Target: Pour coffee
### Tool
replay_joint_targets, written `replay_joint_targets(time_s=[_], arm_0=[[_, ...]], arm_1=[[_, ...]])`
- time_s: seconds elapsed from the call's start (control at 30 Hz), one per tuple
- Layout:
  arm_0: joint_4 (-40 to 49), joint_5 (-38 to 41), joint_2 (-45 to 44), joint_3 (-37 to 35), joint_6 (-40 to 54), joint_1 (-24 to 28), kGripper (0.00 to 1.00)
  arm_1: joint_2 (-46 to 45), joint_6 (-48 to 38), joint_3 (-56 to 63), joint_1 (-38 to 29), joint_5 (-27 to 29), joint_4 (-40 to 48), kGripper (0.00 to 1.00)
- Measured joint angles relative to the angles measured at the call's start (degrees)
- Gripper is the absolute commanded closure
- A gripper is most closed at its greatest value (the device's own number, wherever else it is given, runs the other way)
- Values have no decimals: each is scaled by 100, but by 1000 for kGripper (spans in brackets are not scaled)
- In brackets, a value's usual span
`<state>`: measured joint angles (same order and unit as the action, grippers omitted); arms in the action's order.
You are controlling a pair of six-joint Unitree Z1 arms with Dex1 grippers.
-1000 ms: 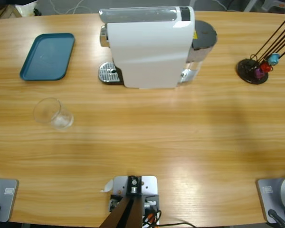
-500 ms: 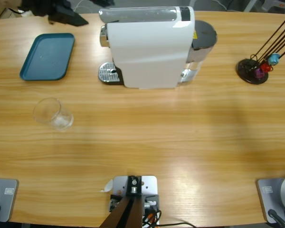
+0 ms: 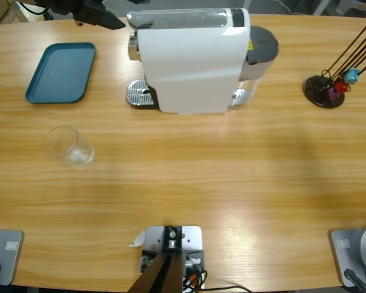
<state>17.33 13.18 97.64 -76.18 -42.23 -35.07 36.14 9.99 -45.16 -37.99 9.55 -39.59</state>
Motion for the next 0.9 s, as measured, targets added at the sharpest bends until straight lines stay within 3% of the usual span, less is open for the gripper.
replay_joint_targets(time_s=[0.03,0.07,0.13,0.23,0.9], arm_0=[[0,0,0,0,-71,0,576],[0,0,-1,0,-125,0,641],[0,1,-1,0,-173,0,864],[0,17,-1,1,-207,1,1000],[-78,318,-114,160,-134,120,1000]], arm_1=[[0,0,0,0,0,0,4],[0,0,0,0,0,0,4],[0,0,0,0,0,0,7],[0,0,0,0,0,0,13],[3,0,0,0,0,0,23]])
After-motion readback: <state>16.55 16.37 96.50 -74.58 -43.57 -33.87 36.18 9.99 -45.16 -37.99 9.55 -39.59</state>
